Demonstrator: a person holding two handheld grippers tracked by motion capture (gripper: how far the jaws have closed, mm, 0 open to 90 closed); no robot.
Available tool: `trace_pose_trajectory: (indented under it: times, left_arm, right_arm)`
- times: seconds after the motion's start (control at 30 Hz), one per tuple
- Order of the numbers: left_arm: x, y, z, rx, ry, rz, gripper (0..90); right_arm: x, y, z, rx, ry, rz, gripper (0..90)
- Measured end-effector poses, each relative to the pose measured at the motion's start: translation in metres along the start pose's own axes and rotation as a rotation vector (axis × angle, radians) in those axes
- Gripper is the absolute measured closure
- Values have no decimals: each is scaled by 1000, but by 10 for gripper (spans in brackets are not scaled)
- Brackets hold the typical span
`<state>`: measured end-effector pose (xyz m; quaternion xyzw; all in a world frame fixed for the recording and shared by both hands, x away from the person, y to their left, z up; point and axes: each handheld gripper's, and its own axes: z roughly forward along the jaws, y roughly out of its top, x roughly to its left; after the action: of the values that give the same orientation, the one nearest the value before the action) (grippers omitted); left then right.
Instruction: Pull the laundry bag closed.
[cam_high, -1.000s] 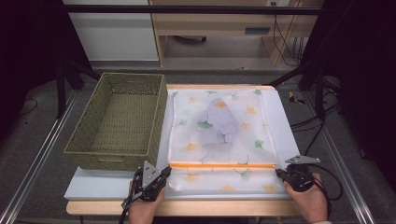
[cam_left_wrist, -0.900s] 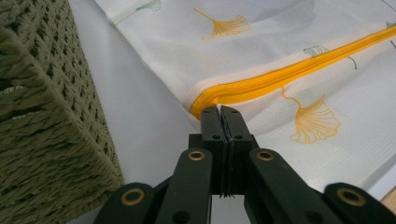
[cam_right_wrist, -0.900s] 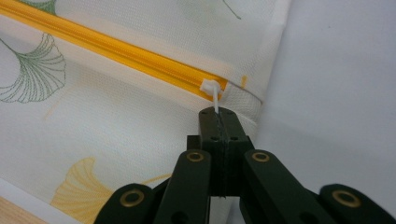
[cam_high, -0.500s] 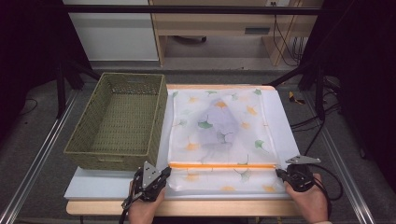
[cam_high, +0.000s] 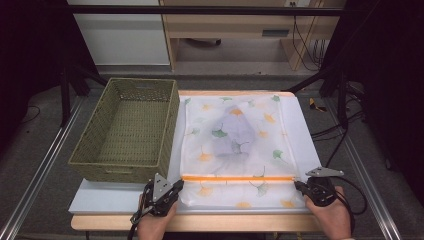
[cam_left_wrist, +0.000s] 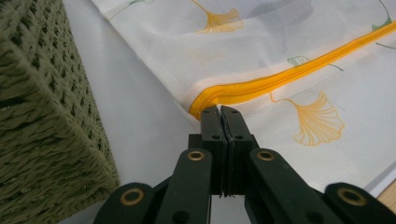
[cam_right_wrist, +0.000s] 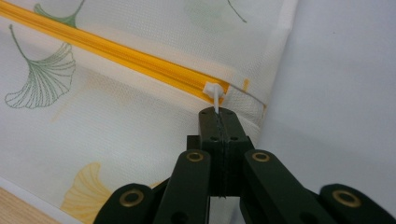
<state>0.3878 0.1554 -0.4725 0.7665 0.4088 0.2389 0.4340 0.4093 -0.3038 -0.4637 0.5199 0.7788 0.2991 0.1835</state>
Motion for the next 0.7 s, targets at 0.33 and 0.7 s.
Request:
trace_pose_trajectory:
  times: [0.33,0.7]
  left_arm:
    - [-3,1,1,9,3,29,881]
    - [-7,3,-1,-15,-6,33,771]
  right_arm:
    - [3,0,2,-4,3,-7,900]
    - [4,0,1,-27,7,-18,831]
